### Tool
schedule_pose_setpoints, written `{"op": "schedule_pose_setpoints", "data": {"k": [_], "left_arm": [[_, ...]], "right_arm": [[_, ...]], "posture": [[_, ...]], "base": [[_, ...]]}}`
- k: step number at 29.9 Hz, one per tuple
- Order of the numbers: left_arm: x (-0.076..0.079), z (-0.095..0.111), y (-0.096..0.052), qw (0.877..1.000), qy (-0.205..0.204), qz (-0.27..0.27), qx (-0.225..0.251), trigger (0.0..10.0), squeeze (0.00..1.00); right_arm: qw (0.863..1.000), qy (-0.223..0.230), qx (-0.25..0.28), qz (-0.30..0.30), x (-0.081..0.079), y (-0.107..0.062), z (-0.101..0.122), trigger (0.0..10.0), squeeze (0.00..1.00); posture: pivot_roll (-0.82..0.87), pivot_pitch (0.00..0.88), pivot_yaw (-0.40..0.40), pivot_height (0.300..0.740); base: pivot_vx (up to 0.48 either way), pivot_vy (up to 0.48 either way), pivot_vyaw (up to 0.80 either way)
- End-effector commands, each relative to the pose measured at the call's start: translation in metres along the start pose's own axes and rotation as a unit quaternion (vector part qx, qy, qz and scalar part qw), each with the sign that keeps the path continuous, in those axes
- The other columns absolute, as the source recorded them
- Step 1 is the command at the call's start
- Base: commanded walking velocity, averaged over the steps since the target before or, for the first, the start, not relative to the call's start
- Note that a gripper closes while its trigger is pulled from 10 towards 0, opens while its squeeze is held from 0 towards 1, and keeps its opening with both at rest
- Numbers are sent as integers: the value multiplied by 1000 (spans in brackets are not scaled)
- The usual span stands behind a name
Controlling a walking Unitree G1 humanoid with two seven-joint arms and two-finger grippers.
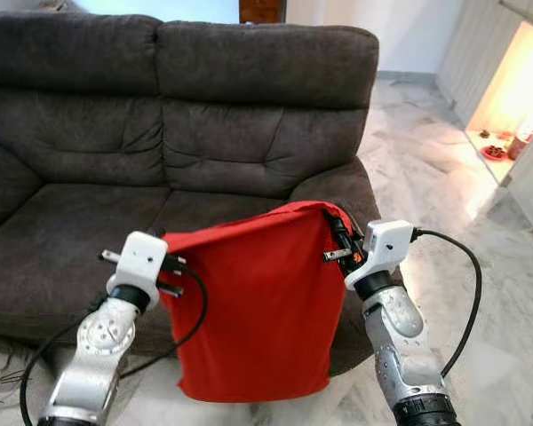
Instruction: Move the pillow to the sofa from floor
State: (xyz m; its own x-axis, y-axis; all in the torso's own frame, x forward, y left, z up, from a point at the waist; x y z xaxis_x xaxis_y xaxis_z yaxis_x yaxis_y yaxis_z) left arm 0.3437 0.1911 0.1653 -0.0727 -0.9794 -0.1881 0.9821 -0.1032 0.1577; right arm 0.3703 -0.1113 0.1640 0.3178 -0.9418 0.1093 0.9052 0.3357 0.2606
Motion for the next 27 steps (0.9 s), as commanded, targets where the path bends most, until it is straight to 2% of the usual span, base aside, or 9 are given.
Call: {"op": "schedule_pose_setpoints", "data": {"k": [1,4,13,17,20,22,23,27], "left_arm": [[-32,30,2,997,19,55,48,10000,0],[-36,40,4,996,21,58,58,10000,0],[-33,45,7,997,19,48,57,10000,0],[-37,54,10,996,23,53,67,10000,0],[-43,65,13,995,26,58,80,10000,0],[-51,75,15,993,30,65,91,10000,0],[-51,75,15,993,30,65,91,10000,0],[-59,87,17,991,33,73,104,10000,0]], "right_arm": [[998,-10,59,-23,14,6,32,10000,0],[998,-3,58,-23,13,7,34,10000,0],[998,6,54,-36,18,10,36,10000,0],[997,6,59,-39,19,14,41,10000,0],[997,-2,75,-36,19,17,51,10000,0],[995,-7,94,-43,24,22,64,10000,0],[995,-7,94,-43,24,22,64,10000,0],[991,-13,126,-52,30,30,87,10000,0]], "posture": [[73,76,2,740],[73,76,2,740],[72,72,2,740],[75,71,3,740],[75,71,4,740],[78,70,6,740],[78,70,6,740],[78,69,7,740]], "base": [[311,0,794],[311,0,727],[316,0,0],[327,0,0],[330,0,0],[326,0,0],[326,0,0],[334,0,0]]}}
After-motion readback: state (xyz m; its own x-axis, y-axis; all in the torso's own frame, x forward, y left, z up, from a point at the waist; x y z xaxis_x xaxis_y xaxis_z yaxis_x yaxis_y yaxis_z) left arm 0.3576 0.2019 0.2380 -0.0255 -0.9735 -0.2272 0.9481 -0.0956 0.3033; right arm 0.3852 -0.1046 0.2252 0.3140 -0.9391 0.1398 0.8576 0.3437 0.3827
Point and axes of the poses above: a point about 5 cm out from each wrist's last joint towards the gripper, its own y axis pointing out of the wrist towards the gripper, its own z axis along the axis of the wrist's last joint, x = y × z, the point moved 4 cm from there along y, pointing out of the wrist towards the gripper, and after that the axes turned 10 degrees about -y, right-handed, at the moved point
